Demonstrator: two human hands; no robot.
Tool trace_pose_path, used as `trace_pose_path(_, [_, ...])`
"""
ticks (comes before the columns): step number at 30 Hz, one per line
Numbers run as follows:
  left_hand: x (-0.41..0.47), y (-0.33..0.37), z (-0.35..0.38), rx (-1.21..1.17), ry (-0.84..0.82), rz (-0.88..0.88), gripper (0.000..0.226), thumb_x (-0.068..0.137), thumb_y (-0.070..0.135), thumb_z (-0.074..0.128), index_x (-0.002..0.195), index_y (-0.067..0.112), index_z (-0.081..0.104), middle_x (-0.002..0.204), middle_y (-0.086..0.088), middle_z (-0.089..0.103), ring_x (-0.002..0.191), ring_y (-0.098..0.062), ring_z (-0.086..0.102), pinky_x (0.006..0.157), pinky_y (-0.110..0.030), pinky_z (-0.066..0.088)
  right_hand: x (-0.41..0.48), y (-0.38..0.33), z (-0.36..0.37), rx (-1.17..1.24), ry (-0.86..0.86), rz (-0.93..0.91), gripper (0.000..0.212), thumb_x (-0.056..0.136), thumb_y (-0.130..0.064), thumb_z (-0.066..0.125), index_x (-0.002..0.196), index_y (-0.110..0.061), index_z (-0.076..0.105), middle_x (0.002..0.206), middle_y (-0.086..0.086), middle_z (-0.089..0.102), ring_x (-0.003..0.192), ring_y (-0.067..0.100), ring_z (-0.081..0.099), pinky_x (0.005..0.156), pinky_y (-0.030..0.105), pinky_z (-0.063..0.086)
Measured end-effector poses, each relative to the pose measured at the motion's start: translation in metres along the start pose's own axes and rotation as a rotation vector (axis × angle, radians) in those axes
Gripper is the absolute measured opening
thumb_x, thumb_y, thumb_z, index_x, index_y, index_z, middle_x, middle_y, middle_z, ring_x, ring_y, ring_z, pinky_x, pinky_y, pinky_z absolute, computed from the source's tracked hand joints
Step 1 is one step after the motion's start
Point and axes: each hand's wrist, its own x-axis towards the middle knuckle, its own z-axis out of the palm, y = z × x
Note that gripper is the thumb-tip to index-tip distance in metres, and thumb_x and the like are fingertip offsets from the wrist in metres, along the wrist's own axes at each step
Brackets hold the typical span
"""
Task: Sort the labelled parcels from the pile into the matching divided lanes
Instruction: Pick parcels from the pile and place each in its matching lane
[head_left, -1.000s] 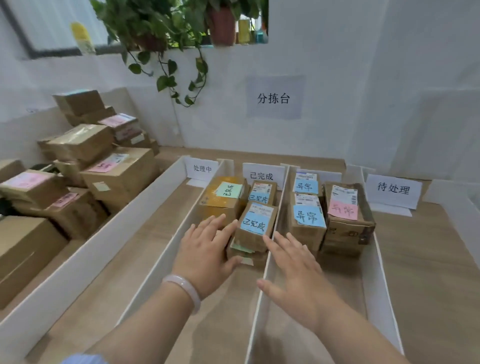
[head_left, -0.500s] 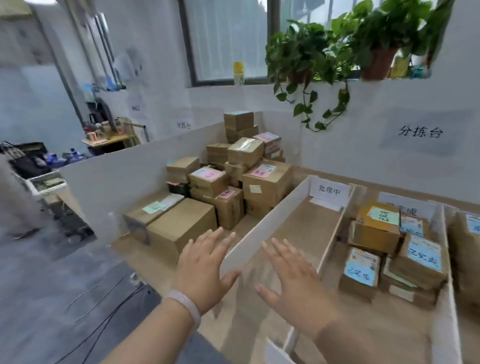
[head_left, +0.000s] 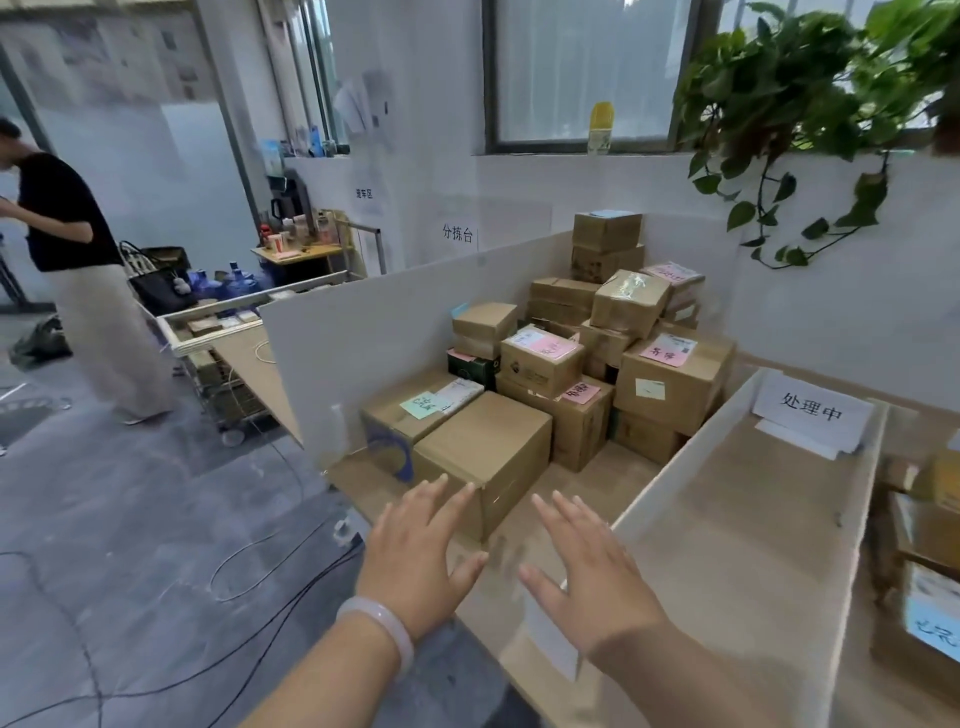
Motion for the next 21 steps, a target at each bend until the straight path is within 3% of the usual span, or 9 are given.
trace_pose_path(2, [0.019, -0.013, 0.01, -0.006, -0.013, 0.0, 0.067, 0.084, 0.066, 0.045, 0.145, 0.04, 0.038, 0.152, 0.004, 0.041, 0.139, -0.022, 0.04, 0.11, -0.046, 0.035, 0.026, -0.001, 0.008, 0.013, -0.002, 0.015, 0.067, 0.097, -0.056, 0.038, 0.151, -0.045, -0.001, 0.161, -0.019, -0.006, 0.148, 0.005, -0.011, 0.122, 0.035, -0.002])
trace_pose_path(4, [0.042, -0.027, 0.02, -0.026, -0.065, -0.005, 0.068, 0.091, 0.063, 0.045, 0.152, 0.042, 0.022, 0.161, 0.008, 0.021, 0.149, -0.017, 0.018, 0.119, -0.042, 0.018, 0.053, 0.001, 0.016, 0.059, -0.011, 0.044, 0.066, 0.098, -0.053, 0.039, 0.152, -0.044, 0.002, 0.161, -0.019, -0.004, 0.148, 0.005, -0.01, 0.122, 0.035, -0.001])
trace_pose_path(6, [0.063, -0.041, 0.029, -0.015, -0.103, -0.03, 0.068, 0.094, 0.061, 0.044, 0.153, 0.042, 0.015, 0.162, 0.009, 0.012, 0.15, -0.015, 0.008, 0.12, -0.039, 0.011, 0.081, 0.007, 0.026, 0.11, 0.0, 0.063, 0.066, 0.098, -0.052, 0.041, 0.152, -0.042, 0.004, 0.161, -0.018, -0.001, 0.148, 0.005, -0.008, 0.122, 0.034, 0.001])
trace_pose_path(15, [0.151, -0.096, 0.066, -0.082, -0.232, -0.094, 0.065, 0.094, 0.059, 0.045, 0.152, 0.04, 0.022, 0.162, 0.007, 0.016, 0.149, -0.016, 0.013, 0.119, -0.038, 0.016, 0.185, 0.023, 0.056, 0.176, -0.094, 0.212, 0.069, 0.096, -0.055, 0.043, 0.154, -0.037, 0.012, 0.162, -0.012, 0.003, 0.149, 0.011, -0.001, 0.12, 0.033, 0.01])
trace_pose_path(21, [0.197, -0.121, 0.095, -0.134, -0.354, 0.005, 0.065, 0.095, 0.057, 0.045, 0.152, 0.038, 0.022, 0.16, 0.006, 0.019, 0.148, -0.016, 0.014, 0.118, -0.033, 0.016, 0.219, 0.016, 0.079, 0.169, -0.12, 0.311, 0.066, 0.097, -0.052, 0.045, 0.153, -0.037, 0.014, 0.162, -0.013, 0.003, 0.149, 0.01, 0.002, 0.119, 0.033, 0.013])
